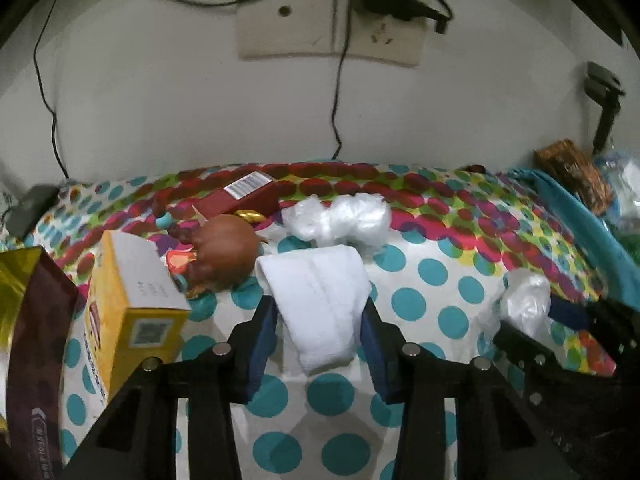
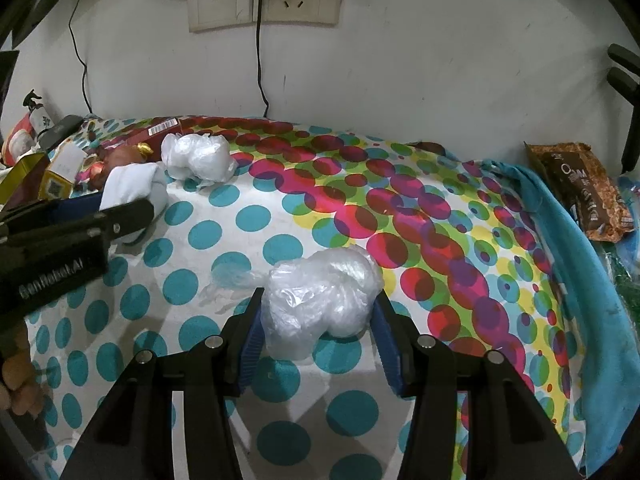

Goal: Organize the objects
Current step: 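Carry the white sock into the gold tray and open the left tool while right holds the bundle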

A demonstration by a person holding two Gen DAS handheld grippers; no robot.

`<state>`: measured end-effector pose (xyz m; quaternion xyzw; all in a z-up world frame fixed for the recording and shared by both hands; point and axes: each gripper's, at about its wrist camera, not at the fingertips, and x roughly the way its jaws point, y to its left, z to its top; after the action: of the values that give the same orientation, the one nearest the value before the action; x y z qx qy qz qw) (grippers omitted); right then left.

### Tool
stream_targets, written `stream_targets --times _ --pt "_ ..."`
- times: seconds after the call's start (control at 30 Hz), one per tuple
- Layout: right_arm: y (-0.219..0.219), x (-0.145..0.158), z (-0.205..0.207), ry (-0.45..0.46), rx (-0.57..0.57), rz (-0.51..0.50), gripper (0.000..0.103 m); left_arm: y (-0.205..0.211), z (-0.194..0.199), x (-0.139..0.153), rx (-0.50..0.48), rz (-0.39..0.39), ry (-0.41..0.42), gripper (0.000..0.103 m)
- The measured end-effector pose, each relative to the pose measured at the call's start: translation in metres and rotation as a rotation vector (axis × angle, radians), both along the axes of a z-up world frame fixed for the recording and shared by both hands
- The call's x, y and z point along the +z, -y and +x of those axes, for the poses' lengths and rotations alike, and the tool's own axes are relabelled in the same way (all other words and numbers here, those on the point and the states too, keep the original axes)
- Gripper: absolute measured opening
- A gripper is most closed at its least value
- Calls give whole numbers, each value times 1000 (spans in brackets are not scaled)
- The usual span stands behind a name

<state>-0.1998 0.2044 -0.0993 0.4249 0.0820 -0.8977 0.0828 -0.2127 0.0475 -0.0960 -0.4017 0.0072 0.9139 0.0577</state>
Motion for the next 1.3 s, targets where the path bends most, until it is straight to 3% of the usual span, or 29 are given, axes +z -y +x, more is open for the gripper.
stream_targets --times 0.33,0.77,0.97,1.3 --pt "4 -1 -1 -8 0 27 47 -1 25 9 -17 22 -37 42" --pt "5 -2 0 -12 0 37 47 -11 74 31 -27 -48 -75 42" --pt "6 -2 2 -23 -1 44 46 6 103 44 6 -79 -110 42" --pt "3 6 9 -81 -16 26 44 57 139 76 97 -47 -124 42"
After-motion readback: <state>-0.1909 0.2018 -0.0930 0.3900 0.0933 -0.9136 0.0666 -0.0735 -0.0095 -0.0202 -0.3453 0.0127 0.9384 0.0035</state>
